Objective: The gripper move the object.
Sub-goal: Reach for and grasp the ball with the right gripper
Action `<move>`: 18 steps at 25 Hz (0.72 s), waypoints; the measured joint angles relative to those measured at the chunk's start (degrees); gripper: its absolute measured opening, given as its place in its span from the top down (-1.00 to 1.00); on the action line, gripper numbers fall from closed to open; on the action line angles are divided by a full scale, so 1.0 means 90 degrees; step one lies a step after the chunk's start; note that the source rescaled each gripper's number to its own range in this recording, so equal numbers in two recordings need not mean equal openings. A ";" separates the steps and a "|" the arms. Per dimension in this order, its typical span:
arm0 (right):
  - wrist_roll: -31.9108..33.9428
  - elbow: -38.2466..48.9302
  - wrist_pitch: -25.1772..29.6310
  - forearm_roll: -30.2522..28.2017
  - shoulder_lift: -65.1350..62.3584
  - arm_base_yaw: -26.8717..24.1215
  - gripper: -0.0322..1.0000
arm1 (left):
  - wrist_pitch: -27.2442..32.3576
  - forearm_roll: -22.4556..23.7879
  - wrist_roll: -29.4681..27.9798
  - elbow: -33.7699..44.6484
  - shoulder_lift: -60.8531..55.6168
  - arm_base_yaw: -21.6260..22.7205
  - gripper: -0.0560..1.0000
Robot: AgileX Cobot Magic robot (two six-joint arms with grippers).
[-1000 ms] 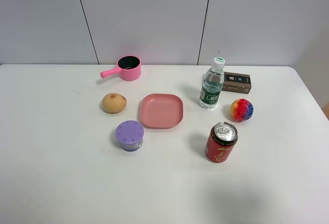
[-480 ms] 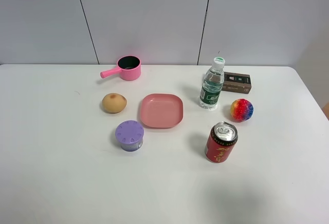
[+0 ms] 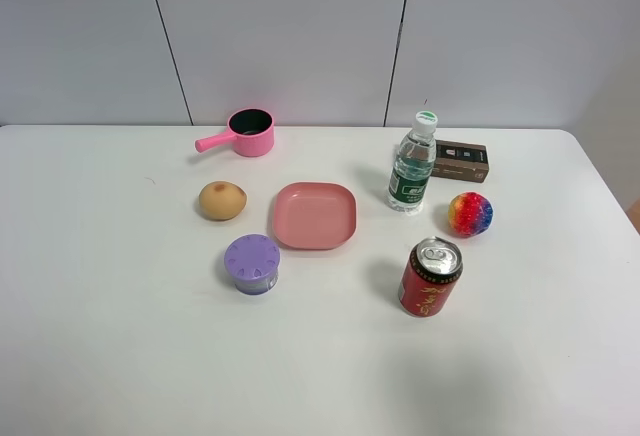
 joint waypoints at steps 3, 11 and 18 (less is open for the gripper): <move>0.0000 -0.0516 -0.0012 -0.0001 0.0789 0.0000 -1.00 | 0.0000 0.0000 0.0000 0.0000 0.0000 0.0000 -1.00; -0.0047 -0.1730 -0.0221 -0.0045 0.3454 0.0000 -1.00 | 0.0000 0.0000 0.0000 0.0000 0.0000 0.0000 -1.00; -0.0263 -0.2286 -0.0647 -0.0045 0.5343 0.0000 -1.00 | 0.0000 0.0000 0.0000 0.0000 0.0000 0.0000 -1.00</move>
